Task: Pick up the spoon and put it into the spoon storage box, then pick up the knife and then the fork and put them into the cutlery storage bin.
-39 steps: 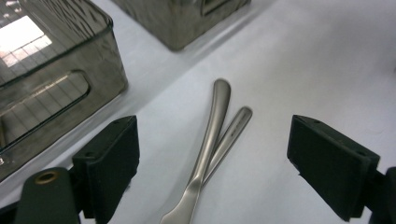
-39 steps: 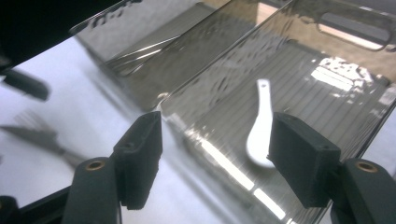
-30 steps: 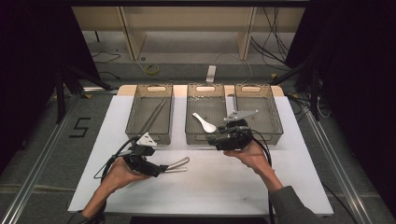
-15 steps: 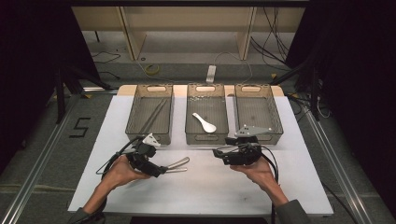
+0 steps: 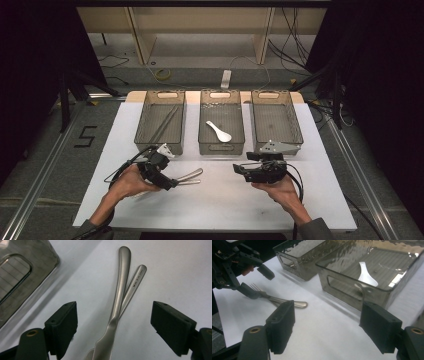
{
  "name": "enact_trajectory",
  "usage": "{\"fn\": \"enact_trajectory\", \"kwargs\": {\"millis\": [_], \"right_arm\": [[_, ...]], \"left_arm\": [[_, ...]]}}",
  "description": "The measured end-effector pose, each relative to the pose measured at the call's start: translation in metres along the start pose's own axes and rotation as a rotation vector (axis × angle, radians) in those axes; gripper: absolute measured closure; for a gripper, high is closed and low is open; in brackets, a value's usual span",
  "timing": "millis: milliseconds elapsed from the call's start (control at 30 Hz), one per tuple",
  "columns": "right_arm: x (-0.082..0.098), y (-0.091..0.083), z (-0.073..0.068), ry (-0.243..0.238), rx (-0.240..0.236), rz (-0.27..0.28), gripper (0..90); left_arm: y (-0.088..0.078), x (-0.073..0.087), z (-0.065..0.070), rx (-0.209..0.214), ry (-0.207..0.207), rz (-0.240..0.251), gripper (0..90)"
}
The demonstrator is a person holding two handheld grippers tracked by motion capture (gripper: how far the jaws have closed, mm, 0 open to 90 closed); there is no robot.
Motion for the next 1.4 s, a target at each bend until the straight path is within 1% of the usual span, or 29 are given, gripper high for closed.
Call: {"fn": "enact_trajectory", "kwargs": {"millis": [167,233,267,300,367,400,433,467,700,867,933,1000,1067,1167,1233,1300,1333,1400], "right_arm": [[0.007,-0.007,0.0,0.023,0.006,0.005,26.8],[0.009,-0.01,0.0,0.023,0.011,0.005,26.6],[0.01,-0.011,-0.001,0.026,0.01,0.004,26.4],[0.011,-0.012,-0.001,0.025,0.011,0.006,26.3],[0.012,-0.013,-0.002,0.026,0.009,0.001,25.8],[0.013,-0.014,-0.003,0.027,0.008,-0.002,25.7],[0.014,-0.015,-0.003,0.027,0.009,-0.002,25.7],[0.015,-0.015,-0.004,0.031,0.009,-0.003,25.7],[0.02,-0.02,-0.008,0.028,0.008,-0.008,25.6],[0.023,-0.022,-0.011,0.029,0.002,-0.013,25.4],[0.024,-0.022,-0.013,0.023,0.0,-0.018,25.3],[0.024,-0.022,-0.015,0.015,-0.001,-0.024,25.2],[0.024,-0.022,-0.015,0.016,-0.004,-0.024,25.2],[0.025,-0.021,-0.014,0.018,-0.007,-0.027,25.2],[0.025,-0.02,-0.014,0.018,-0.008,-0.025,25.2],[0.025,-0.02,-0.015,0.013,-0.011,-0.031,25.2],[0.025,-0.02,-0.015,0.012,-0.012,-0.033,25.3],[0.025,-0.019,-0.014,0.01,-0.012,-0.034,25.3]], "left_arm": [[0.001,-0.001,-0.002,0.0,0.013,-0.023,21.1],[0.001,-0.001,-0.003,-0.009,0.022,-0.041,21.0],[0.001,-0.001,-0.003,-0.014,0.028,-0.043,21.0],[0.001,-0.002,-0.003,-0.014,0.024,-0.043,21.0],[0.001,-0.002,-0.003,-0.017,0.036,-0.064,21.1],[0.002,-0.002,-0.003,-0.022,0.05,-0.08,21.5],[0.002,-0.002,-0.001,-0.024,0.047,-0.087,21.8],[0.003,-0.002,-0.001,-0.026,0.054,-0.099,22.3],[0.01,-0.003,0.0,-0.025,0.078,-0.137,26.5],[0.015,-0.003,0.003,-0.026,0.097,-0.155,29.0],[0.017,-0.003,0.003,-0.026,0.112,-0.164,30.3],[0.02,-0.003,0.004,-0.019,0.105,-0.169,32.4],[0.021,-0.003,0.003,-0.025,0.113,-0.176,33.9],[0.022,-0.003,0.003,-0.02,0.121,-0.178,36.5],[0.023,-0.003,0.004,-0.016,0.133,-0.19,38.5],[0.025,-0.003,0.005,-0.017,0.135,-0.193,40.4],[0.025,-0.003,0.005,-0.021,0.145,-0.203,41.1],[0.027,-0.003,0.005,-0.019,0.148,-0.202,42.9]]}}
Point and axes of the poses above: each handheld gripper's, and its own axes: y roughly forward along the jaws, x roughly out of its underside, z roughly to its right, the point moved 3 cm from there along y, roughly forward along the jaws, and after that the axes turned 15 degrees about -y, right-handed, at the moved point
